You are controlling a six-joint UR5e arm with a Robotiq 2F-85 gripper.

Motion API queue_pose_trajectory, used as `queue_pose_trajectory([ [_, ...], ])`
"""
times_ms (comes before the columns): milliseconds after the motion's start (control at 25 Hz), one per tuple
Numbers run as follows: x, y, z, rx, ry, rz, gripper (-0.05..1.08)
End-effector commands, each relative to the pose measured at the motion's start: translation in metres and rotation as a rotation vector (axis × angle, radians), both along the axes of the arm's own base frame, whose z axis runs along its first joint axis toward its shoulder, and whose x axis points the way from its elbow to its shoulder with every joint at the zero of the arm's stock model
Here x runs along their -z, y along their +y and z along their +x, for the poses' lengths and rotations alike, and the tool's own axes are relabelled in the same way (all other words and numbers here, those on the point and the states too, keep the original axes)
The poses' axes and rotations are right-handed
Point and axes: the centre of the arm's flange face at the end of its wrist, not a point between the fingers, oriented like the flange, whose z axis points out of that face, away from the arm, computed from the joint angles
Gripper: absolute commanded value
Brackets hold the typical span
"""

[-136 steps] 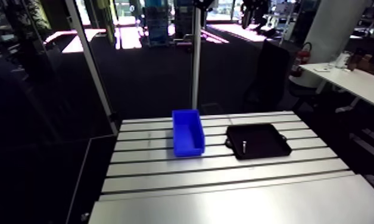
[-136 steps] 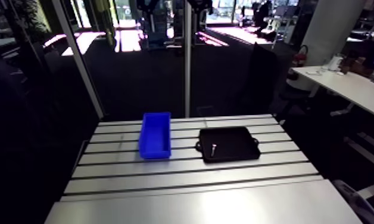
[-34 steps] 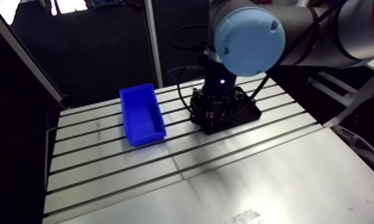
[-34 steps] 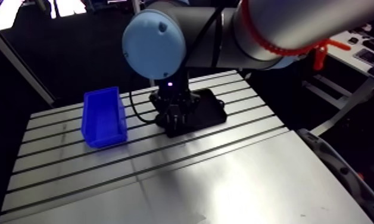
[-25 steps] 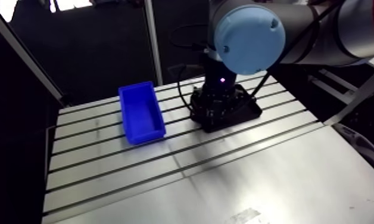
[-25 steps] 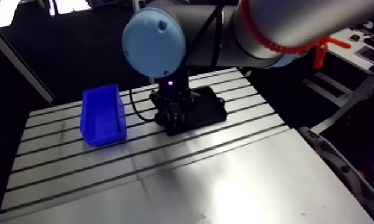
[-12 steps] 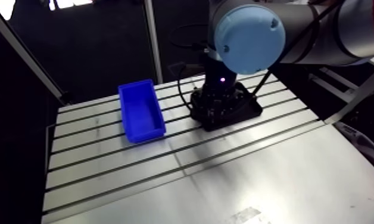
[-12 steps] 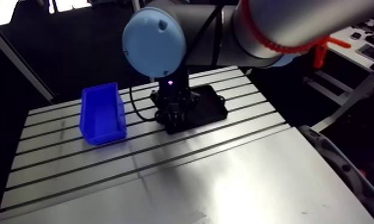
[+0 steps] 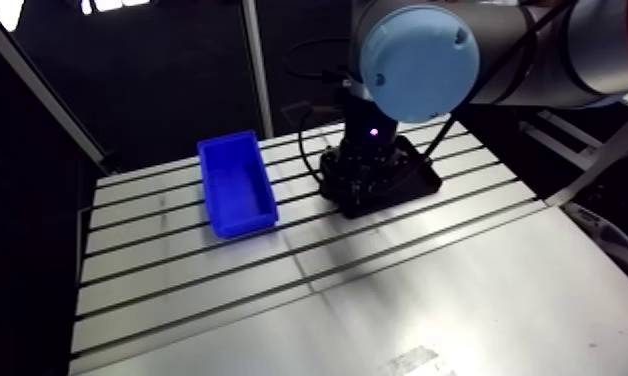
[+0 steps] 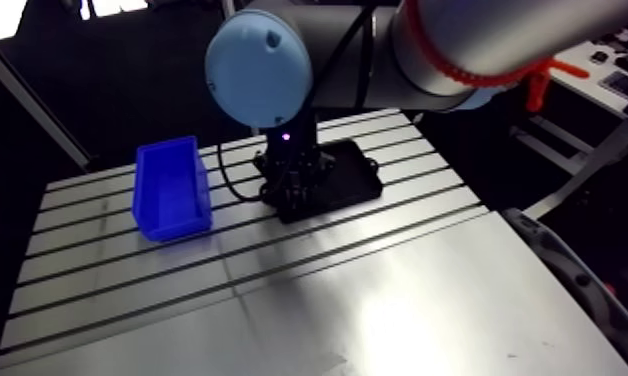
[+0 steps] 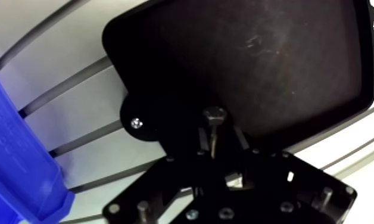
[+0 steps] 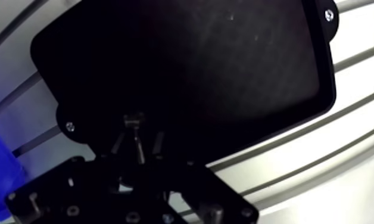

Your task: Pick up the M10 bolt from the tray and put it into the blue bin.

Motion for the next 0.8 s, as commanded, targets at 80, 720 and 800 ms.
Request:
queue_pose_trajectory([
  [80,0.004,0.000,0.000,0.000,-0.006,-0.003,0.73],
  [720,-0.001,0.002,-0.003,0.000,0.005,0.002,0.91],
  [800,-0.008,0.003,-0.006,-0.003,0.018,0.006,0.95],
])
